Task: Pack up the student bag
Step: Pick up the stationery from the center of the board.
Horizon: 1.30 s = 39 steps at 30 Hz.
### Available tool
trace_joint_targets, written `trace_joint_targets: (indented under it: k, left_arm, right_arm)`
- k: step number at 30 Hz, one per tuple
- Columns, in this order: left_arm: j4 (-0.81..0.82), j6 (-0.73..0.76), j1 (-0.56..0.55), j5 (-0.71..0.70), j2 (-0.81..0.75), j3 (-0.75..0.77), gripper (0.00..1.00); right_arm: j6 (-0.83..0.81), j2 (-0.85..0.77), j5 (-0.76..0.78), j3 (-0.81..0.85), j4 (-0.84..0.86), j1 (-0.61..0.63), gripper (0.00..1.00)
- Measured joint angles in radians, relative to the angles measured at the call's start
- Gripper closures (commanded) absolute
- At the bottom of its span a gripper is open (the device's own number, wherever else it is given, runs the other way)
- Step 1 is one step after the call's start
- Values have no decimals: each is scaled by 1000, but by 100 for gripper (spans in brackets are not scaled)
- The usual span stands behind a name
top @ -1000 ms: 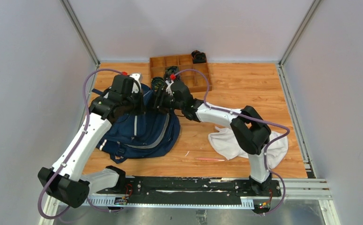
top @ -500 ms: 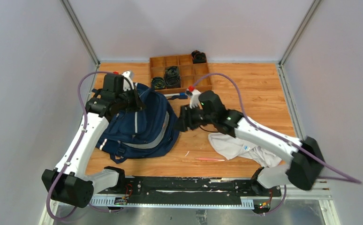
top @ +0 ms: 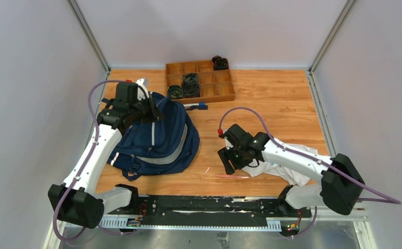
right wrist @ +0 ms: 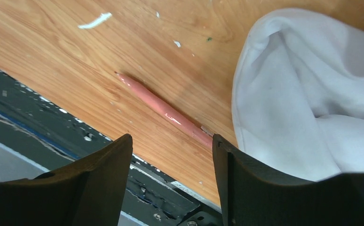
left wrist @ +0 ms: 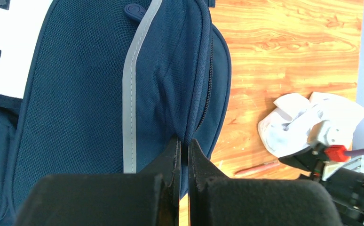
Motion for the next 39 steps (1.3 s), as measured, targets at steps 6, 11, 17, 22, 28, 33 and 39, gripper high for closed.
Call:
trace_joint_targets:
  k: [6, 11, 17, 22, 28, 33, 39]
  left_arm:
    - [4, -2, 0, 5, 8, -1, 100]
    - [4, -2, 0, 5, 8, -1, 100]
    - [3, -2, 0, 6, 8, -2, 100]
    - [2, -1, 1, 10, 8, -2, 100]
    - [0, -1, 4, 11, 5, -2, 100]
    - [-4, 3, 5, 13, -2, -2, 100]
    - [-36, 37, 5, 10, -3, 8, 100]
  right_arm:
    - [-26, 90, -10, -60, 32, 22, 32]
    - [-31, 126, -5, -99, 74, 46, 35]
    - [-27, 148, 23, -101, 103, 58, 59]
    - [-20, 165, 34, -93, 131, 61, 82]
    - [-15, 169, 19, -93, 153, 66, 100]
    - [-6, 171, -9, -78, 150, 68, 100]
    - [74, 141, -143, 26, 206, 58, 100]
